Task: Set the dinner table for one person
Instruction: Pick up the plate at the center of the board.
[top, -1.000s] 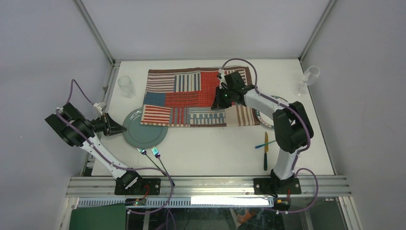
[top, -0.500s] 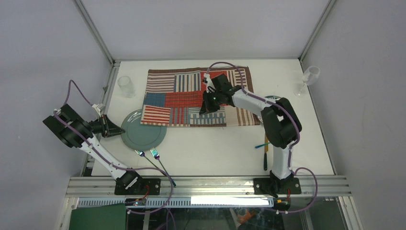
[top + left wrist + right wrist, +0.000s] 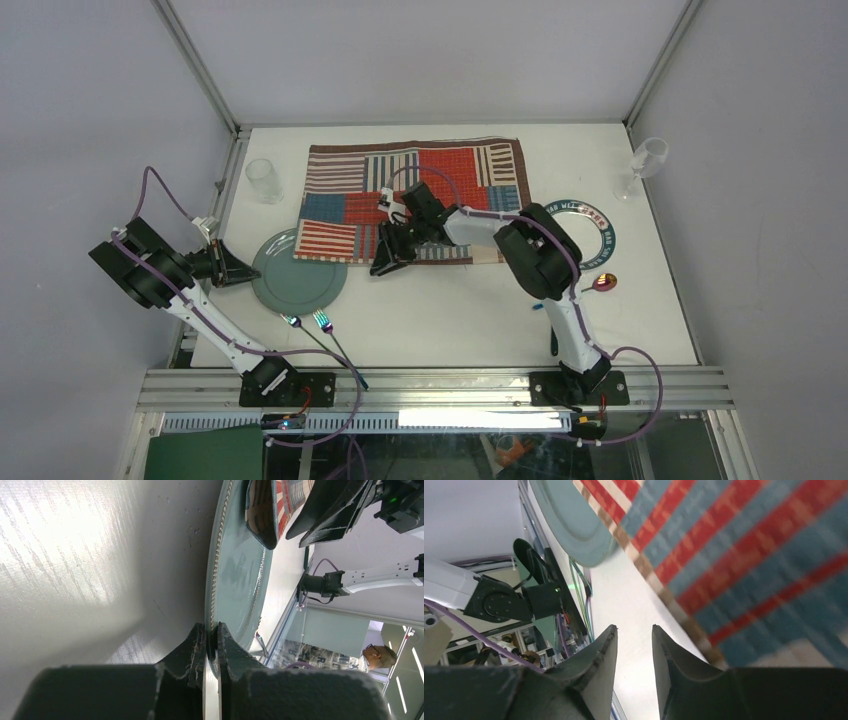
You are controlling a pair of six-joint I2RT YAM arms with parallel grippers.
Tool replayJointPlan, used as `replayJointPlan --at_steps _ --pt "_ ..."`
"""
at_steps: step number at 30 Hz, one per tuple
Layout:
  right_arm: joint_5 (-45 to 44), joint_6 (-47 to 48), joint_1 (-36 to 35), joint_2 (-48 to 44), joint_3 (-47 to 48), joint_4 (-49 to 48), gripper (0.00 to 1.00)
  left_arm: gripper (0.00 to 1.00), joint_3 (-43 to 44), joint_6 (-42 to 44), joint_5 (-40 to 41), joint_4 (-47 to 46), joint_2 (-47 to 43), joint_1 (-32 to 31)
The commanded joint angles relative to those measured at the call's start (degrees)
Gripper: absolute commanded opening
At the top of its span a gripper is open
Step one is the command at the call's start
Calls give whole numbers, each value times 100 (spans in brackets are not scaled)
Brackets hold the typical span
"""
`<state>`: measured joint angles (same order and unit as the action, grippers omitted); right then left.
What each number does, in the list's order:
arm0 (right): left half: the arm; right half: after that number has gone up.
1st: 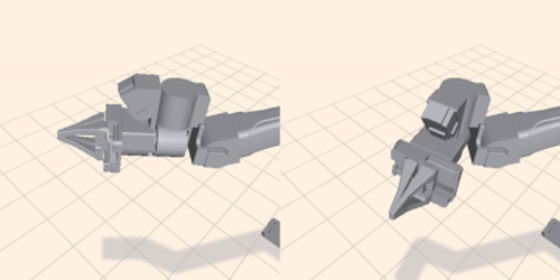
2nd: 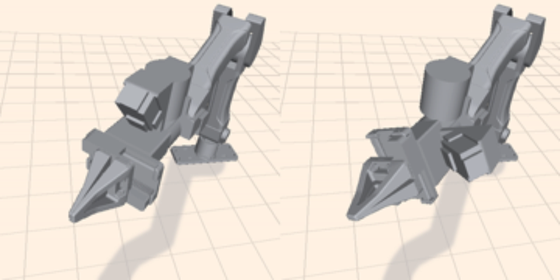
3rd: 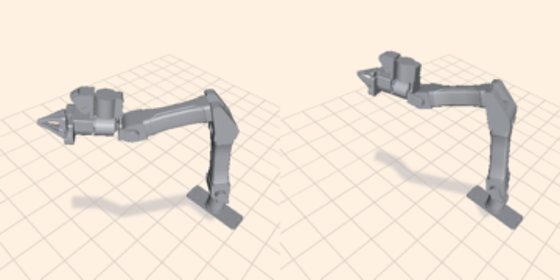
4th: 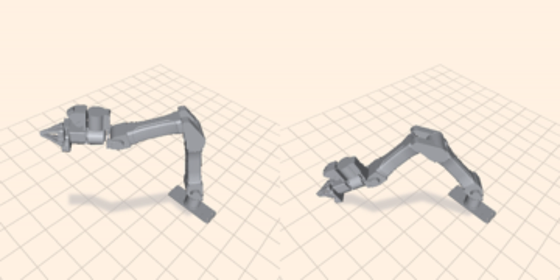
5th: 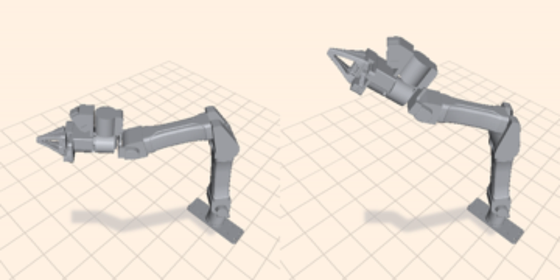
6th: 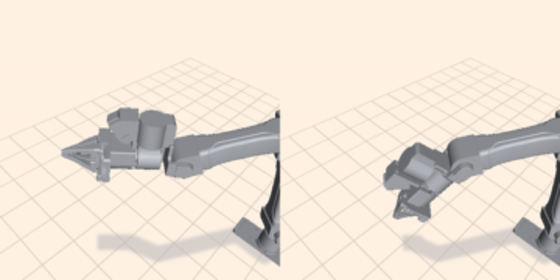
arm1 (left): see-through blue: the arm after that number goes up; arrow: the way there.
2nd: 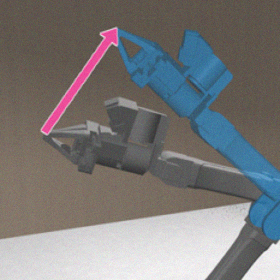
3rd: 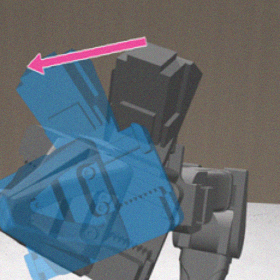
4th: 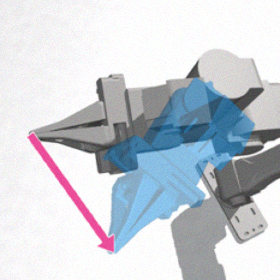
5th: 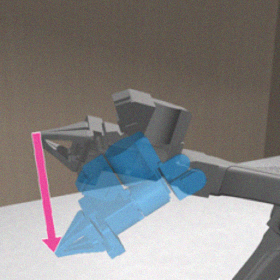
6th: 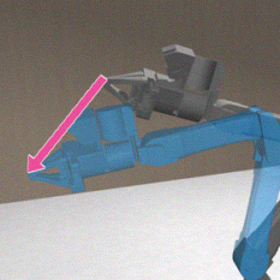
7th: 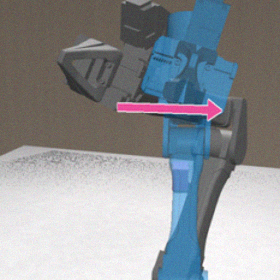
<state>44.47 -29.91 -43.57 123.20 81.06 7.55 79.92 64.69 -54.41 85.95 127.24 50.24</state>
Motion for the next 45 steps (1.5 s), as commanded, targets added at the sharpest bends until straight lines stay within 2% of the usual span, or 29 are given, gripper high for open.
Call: replayJointPlan --at_steps 1,6,11,17,22,25,36,42,45 --pt "534 -639 -291 398 785 -771 35 0 71 729 79 -261 190 1505" --pt "633 -1032 -566 955 1519 -899 37 0 81 749 89 -261 224 1528" --pt "567 -1440 -754 1225 1681 -1258 41 0 4 836 106 -263 177 1539" --pt "82 -1612 -793 866 788 -1566 44 0 -96 915 137 -260 70 1542" --pt "-750 -1680 -838 293 -237 -1707 45 0 -141 964 122 -262 62 1542" --pt "-1257 -1660 -945 138 -456 -1656 45 0 -173 995 141 -256 68 1542" --pt "-1522 -2675 -1282 1171 599 -2572 46 0 -193 1053 230 -250 43 1542" --pt "-1693 -2690 -1329 1344 814 -2599 47 0 -197 1099 252 -255 107 1542" --pt "-1696 -2607 -1334 1412 908 -2540 35 0 -200 1103 234 -263 132 1548"
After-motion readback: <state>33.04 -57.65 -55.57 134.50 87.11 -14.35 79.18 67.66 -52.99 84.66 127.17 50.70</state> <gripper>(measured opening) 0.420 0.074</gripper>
